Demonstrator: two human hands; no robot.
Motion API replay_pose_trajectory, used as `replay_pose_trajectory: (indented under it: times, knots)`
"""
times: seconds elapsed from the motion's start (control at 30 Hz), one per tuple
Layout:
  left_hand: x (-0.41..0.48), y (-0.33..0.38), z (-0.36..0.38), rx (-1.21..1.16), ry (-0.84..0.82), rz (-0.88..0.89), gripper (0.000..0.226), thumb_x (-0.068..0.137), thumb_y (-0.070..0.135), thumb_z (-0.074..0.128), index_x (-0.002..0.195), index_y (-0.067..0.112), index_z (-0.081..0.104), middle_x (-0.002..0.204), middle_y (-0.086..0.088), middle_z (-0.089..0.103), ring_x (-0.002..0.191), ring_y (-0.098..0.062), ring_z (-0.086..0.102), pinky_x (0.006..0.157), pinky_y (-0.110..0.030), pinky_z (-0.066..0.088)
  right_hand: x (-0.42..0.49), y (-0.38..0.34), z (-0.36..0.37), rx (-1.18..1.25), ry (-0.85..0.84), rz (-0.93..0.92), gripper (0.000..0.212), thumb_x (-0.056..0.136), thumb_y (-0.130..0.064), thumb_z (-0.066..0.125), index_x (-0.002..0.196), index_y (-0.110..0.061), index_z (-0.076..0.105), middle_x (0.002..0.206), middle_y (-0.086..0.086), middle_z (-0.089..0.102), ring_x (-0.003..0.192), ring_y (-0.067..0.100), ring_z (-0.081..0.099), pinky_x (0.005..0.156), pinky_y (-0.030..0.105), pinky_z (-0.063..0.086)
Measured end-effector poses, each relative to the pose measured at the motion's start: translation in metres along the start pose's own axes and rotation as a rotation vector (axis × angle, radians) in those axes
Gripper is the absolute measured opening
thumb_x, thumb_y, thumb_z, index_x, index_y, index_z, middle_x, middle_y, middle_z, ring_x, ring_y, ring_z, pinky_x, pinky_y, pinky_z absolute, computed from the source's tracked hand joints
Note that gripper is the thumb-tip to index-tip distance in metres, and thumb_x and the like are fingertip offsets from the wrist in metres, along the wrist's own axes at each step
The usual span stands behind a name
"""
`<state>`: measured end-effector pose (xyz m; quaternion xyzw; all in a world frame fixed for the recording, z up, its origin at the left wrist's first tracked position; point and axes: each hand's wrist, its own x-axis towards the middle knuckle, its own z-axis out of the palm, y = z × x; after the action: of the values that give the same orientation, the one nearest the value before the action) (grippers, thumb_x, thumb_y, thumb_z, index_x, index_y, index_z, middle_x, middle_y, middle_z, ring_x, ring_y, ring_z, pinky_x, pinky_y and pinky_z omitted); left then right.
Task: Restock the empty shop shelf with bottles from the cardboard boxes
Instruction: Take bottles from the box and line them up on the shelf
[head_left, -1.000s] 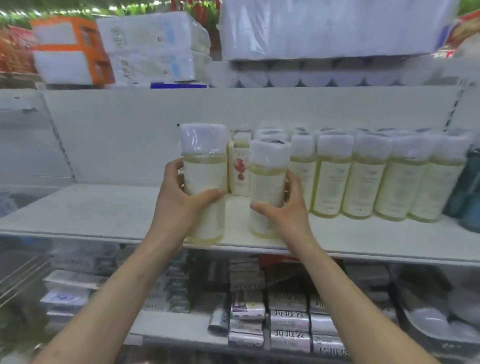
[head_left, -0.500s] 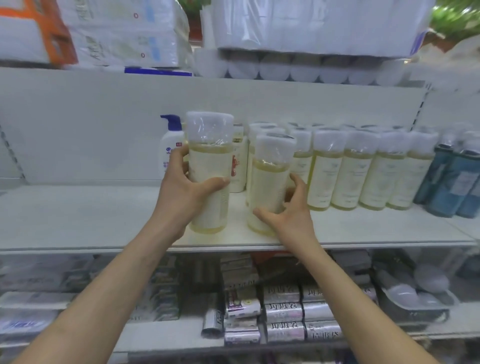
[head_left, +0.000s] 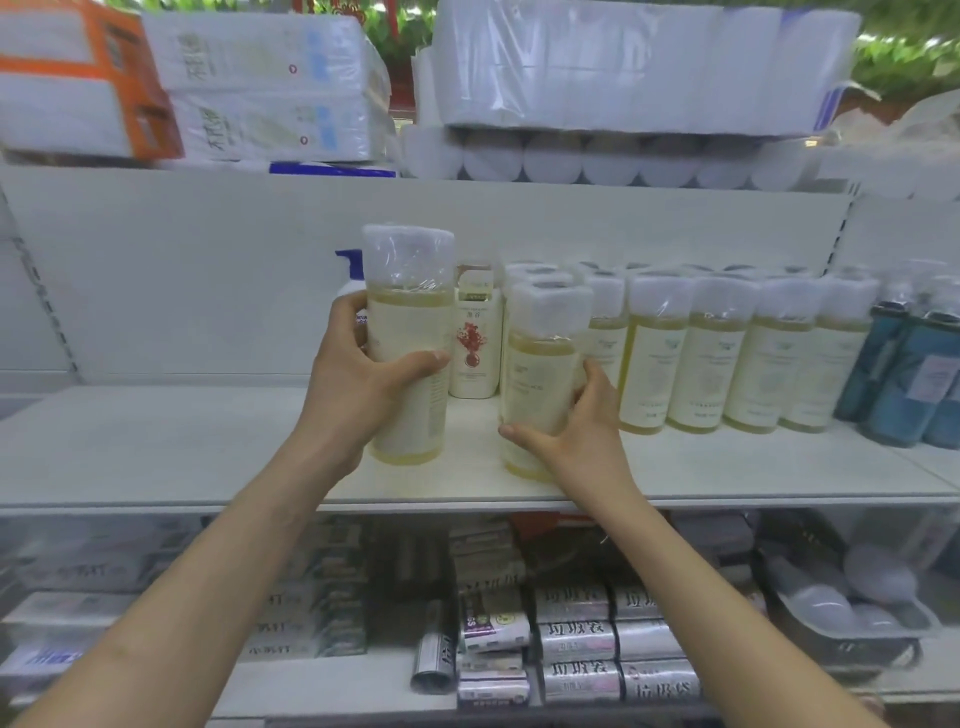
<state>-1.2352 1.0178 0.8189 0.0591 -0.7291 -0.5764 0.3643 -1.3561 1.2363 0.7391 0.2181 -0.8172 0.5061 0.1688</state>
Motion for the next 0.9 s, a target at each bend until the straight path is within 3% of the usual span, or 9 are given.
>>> replay_pose_trajectory:
  times: [0.1, 0.17, 0.27, 0.43, 0.57, 0.63, 0.77, 0.87, 0.9]
  knots:
    - [0.0, 0.005, -0.002, 0.002, 0.008, -0.002, 0.088, 0.058, 0.048, 0.096, 0.133, 0.046, 0.05, 0.117, 0.01, 0.073, 0.105, -0.012, 0.074, 0.091, -0.049, 0.064, 0.002, 0.001, 0.002, -0.022, 0.017, -0.01, 0.127, 0.065, -0.059, 0.093, 0.162, -0.031, 0.015, 0.159, -0.003, 0.042, 0.142, 0.018, 0.049, 0.115, 0.045, 0.048]
    - [0.0, 0.008, -0.003, 0.01, 0.012, -0.001, 0.09, 0.057, 0.05, 0.095, 0.134, 0.045, 0.05, 0.117, 0.011, 0.073, 0.104, -0.011, 0.074, 0.091, -0.05, 0.064, 0.004, 0.005, -0.001, 0.005, -0.007, -0.002, 0.12, 0.067, -0.055, 0.094, 0.159, -0.036, 0.019, 0.14, -0.016, 0.055, 0.124, 0.002, 0.058, 0.1, 0.031, 0.053]
    - [-0.001, 0.011, -0.003, 0.019, 0.022, 0.002, 0.091, 0.057, 0.051, 0.094, 0.136, 0.043, 0.049, 0.118, 0.009, 0.073, 0.105, -0.012, 0.074, 0.091, -0.05, 0.064, 0.006, 0.008, -0.01, 0.062, -0.079, 0.032, 0.104, 0.071, -0.047, 0.095, 0.151, -0.042, 0.028, 0.114, -0.034, 0.053, 0.099, -0.018, 0.057, 0.076, 0.009, 0.047]
    - [-0.004, 0.01, 0.0, 0.016, 0.026, 0.0, 0.094, 0.056, 0.053, 0.094, 0.137, 0.043, 0.049, 0.121, 0.007, 0.072, 0.107, -0.013, 0.073, 0.091, -0.049, 0.064, 0.01, 0.013, -0.013, 0.091, -0.137, 0.042, 0.078, 0.078, -0.039, 0.091, 0.13, -0.047, 0.032, 0.111, -0.032, 0.057, 0.095, -0.031, 0.055, 0.065, 0.0, 0.048]
    - [-0.005, 0.007, 0.002, 0.001, 0.024, -0.005, 0.092, 0.056, 0.05, 0.095, 0.136, 0.041, 0.05, 0.117, 0.008, 0.074, 0.102, -0.01, 0.075, 0.089, -0.048, 0.065, 0.015, 0.015, -0.014, 0.109, -0.171, 0.055, 0.077, 0.074, -0.046, 0.086, 0.131, -0.044, 0.034, 0.113, -0.03, 0.059, 0.099, -0.012, 0.064, 0.072, 0.01, 0.052]
    - [-0.006, 0.007, 0.003, -0.006, 0.022, -0.008, 0.09, 0.057, 0.048, 0.095, 0.135, 0.042, 0.051, 0.116, 0.008, 0.075, 0.101, -0.01, 0.075, 0.089, -0.047, 0.065, 0.016, 0.016, -0.015, 0.12, -0.192, 0.05, 0.079, 0.07, -0.052, 0.084, 0.131, -0.043, 0.035, 0.114, -0.03, 0.059, 0.102, -0.01, 0.062, 0.079, 0.014, 0.053]
    - [-0.011, 0.011, 0.01, -0.014, 0.004, -0.013, 0.084, 0.056, 0.048, 0.096, 0.129, 0.046, 0.053, 0.114, 0.01, 0.075, 0.1, -0.008, 0.075, 0.088, -0.044, 0.065, 0.011, 0.011, -0.019, 0.108, -0.229, 0.049, 0.072, 0.085, -0.036, 0.086, 0.136, -0.034, 0.035, 0.122, -0.029, 0.054, 0.106, -0.009, 0.059, 0.104, 0.034, 0.057]
    - [-0.018, 0.017, 0.017, -0.034, -0.005, -0.008, 0.084, 0.055, 0.049, 0.097, 0.127, 0.045, 0.054, 0.115, 0.011, 0.075, 0.103, -0.009, 0.075, 0.089, -0.046, 0.065, -0.005, -0.003, -0.026, 0.023, -0.082, -0.013, 0.089, 0.085, -0.038, 0.088, 0.153, -0.021, 0.032, 0.156, -0.006, 0.029, 0.142, 0.013, 0.043, 0.121, 0.043, 0.043]
    - [-0.021, 0.019, 0.02, -0.046, -0.001, -0.002, 0.084, 0.054, 0.049, 0.097, 0.127, 0.044, 0.055, 0.116, 0.011, 0.075, 0.103, -0.009, 0.075, 0.089, -0.045, 0.065, -0.012, -0.011, -0.029, 0.034, -0.001, -0.078, 0.091, 0.086, -0.038, 0.087, 0.155, -0.02, 0.031, 0.16, -0.006, 0.022, 0.148, 0.018, 0.038, 0.122, 0.044, 0.042]
